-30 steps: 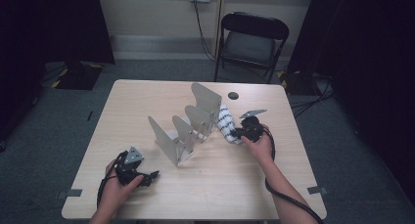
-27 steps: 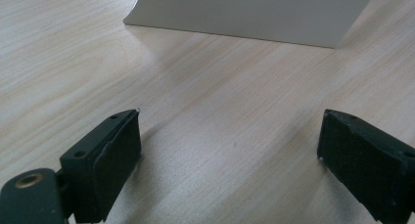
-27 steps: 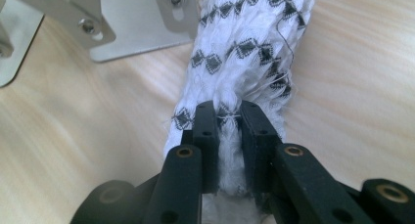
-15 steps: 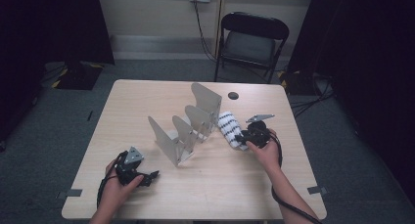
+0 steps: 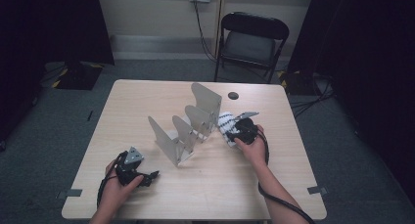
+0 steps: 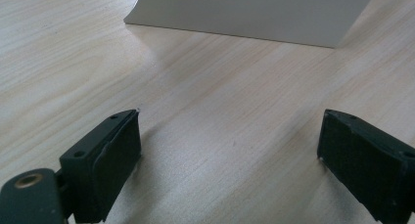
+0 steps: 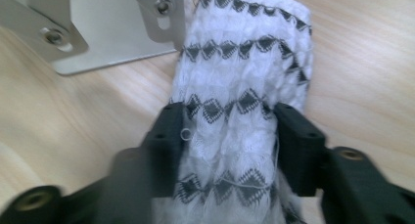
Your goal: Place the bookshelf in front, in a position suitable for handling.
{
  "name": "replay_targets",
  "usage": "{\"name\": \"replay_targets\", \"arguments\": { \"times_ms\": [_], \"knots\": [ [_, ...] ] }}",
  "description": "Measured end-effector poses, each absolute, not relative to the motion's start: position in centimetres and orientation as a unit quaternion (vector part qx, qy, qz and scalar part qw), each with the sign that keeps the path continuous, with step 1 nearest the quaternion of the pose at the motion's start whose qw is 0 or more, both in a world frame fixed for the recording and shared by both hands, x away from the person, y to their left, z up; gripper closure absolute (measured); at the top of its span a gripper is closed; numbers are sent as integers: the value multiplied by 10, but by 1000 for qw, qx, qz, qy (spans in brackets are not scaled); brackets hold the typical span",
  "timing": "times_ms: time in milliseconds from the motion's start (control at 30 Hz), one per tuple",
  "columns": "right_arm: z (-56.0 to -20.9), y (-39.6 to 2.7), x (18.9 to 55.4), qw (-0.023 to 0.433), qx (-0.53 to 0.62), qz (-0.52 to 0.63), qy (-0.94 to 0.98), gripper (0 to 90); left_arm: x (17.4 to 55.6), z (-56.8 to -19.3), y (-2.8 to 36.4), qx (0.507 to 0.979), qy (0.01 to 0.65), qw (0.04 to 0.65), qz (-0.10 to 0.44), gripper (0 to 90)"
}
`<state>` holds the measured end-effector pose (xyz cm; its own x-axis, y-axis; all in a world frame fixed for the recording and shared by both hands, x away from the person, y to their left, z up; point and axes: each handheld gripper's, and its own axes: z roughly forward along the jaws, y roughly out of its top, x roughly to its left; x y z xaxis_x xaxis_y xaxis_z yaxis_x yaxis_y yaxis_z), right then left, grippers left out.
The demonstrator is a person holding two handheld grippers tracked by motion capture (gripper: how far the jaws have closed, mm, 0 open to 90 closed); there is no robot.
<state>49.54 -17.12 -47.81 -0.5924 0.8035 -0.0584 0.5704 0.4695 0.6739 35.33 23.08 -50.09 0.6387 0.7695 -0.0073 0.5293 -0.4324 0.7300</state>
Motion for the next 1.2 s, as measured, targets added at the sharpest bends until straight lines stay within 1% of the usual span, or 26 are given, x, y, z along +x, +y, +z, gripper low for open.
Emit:
{"name": "replay_targets", "arguments": {
  "times_ms": [67, 100, 167, 233, 300, 400, 633, 1200],
  "knots": [
    [-477, -170, 495, 186, 407, 300, 843, 660, 353, -501, 231, 829, 392, 362, 167, 89],
    [-477, -170, 495, 186, 407, 300, 843, 660, 353, -501, 231, 829, 392, 362, 167, 89],
    [-475, -171, 495, 175, 412, 295, 845, 720, 353, -501, 231, 829, 392, 362, 167, 90],
    [-473, -174, 492, 167, 415, 292, 845, 762, 353, -501, 231, 829, 392, 362, 167, 89],
    [-472, -176, 488, 160, 421, 297, 842, 774, 353, -501, 231, 829, 392, 362, 167, 89],
    [-469, -182, 482, 153, 429, 308, 835, 783, 353, -501, 231, 829, 392, 362, 167, 89],
    [-450, -195, 475, 167, 431, 326, 825, 784, 353, -501, 231, 829, 392, 362, 167, 89],
    [-423, -210, 465, 180, 431, 352, 811, 784, 353, -501, 231, 830, 391, 362, 166, 89]
  ]
}}
